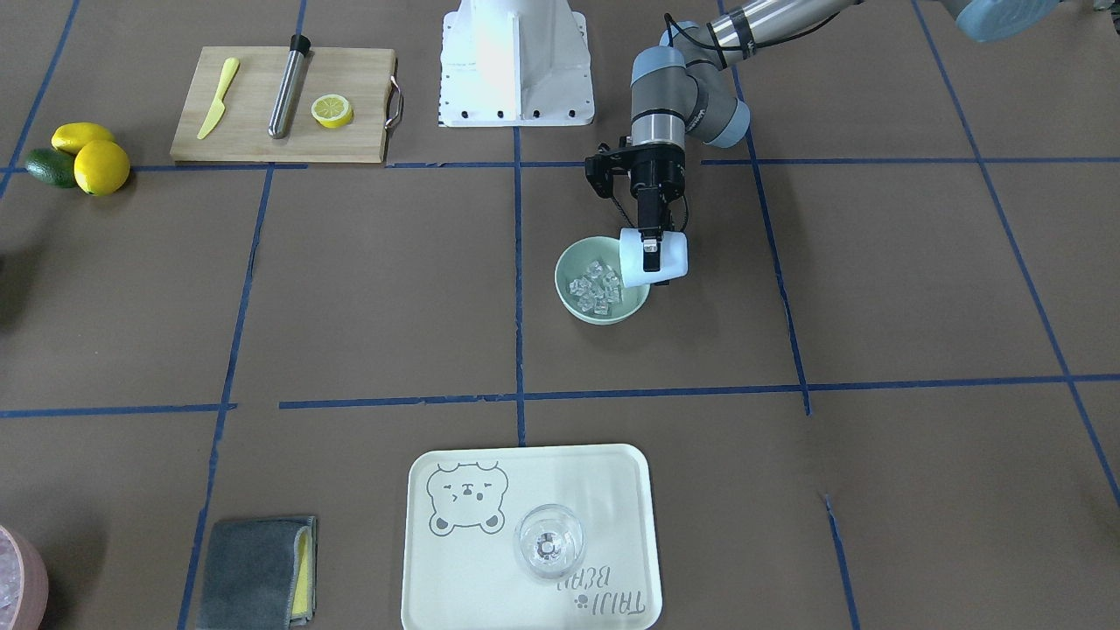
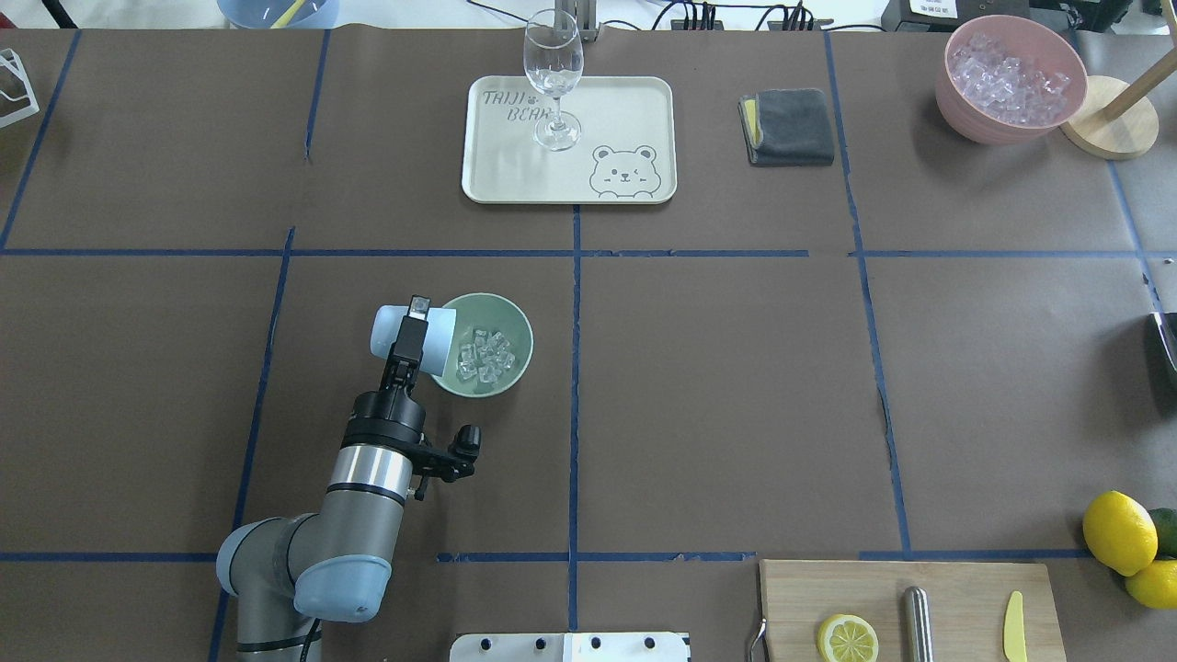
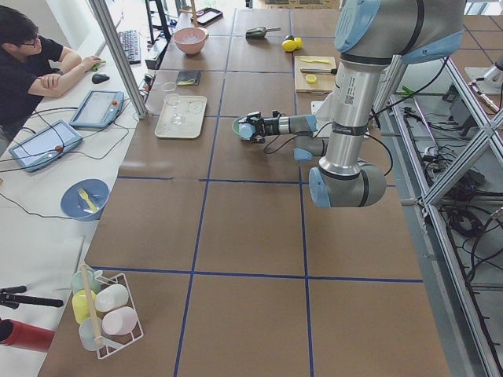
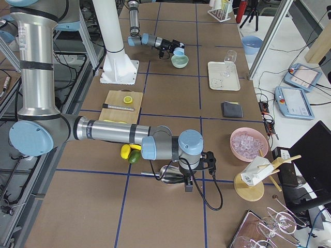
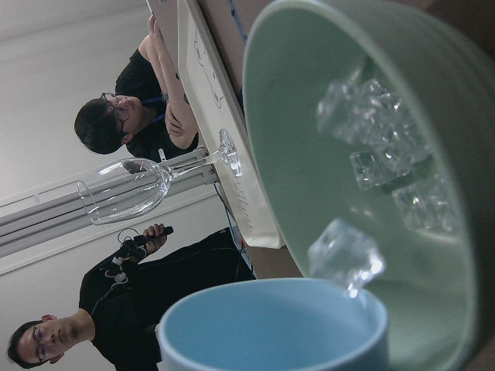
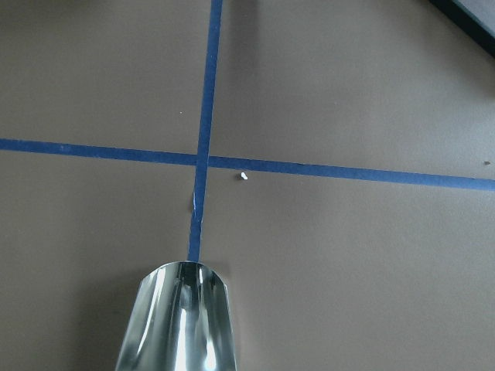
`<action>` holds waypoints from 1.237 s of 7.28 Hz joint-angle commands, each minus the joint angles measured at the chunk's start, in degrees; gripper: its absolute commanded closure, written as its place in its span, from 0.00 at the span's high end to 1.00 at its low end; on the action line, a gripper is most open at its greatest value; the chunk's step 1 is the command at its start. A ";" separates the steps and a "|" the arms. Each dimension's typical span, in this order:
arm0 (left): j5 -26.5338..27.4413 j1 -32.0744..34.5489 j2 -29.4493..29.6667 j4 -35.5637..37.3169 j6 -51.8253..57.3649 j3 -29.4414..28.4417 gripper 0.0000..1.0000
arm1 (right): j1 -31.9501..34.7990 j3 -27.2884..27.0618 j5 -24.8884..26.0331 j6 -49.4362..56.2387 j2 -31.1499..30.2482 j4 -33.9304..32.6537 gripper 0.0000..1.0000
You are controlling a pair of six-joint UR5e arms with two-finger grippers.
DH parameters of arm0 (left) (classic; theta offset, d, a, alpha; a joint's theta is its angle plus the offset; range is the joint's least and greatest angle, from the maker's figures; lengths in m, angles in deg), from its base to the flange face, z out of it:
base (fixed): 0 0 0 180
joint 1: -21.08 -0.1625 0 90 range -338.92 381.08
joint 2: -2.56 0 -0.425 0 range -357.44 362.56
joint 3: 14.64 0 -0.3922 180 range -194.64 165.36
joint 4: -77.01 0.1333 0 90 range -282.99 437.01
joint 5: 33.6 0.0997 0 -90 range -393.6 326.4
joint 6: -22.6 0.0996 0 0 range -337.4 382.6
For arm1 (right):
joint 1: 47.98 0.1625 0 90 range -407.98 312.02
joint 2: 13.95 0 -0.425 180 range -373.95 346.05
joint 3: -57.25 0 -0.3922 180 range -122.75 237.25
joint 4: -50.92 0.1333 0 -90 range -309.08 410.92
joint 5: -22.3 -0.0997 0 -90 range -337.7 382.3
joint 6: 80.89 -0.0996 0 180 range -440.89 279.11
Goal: Pour ice into bowl
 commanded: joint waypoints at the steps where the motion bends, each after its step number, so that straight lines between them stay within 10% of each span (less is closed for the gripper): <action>1: 0.01 -0.01 -0.01 0.00 0.02 0.08 0.00 | 0.00 0.00 -0.07 0.00 -0.09 0.00 1.00; 5: -0.60 0.61 -0.71 -3.05 0.19 6.90 0.00 | 0.00 0.00 -0.07 0.09 -0.26 0.00 1.00; 9: -3.24 0.96 -0.98 -26.15 -9.22 8.52 0.00 | 0.00 0.00 -0.07 0.00 -0.26 0.00 1.00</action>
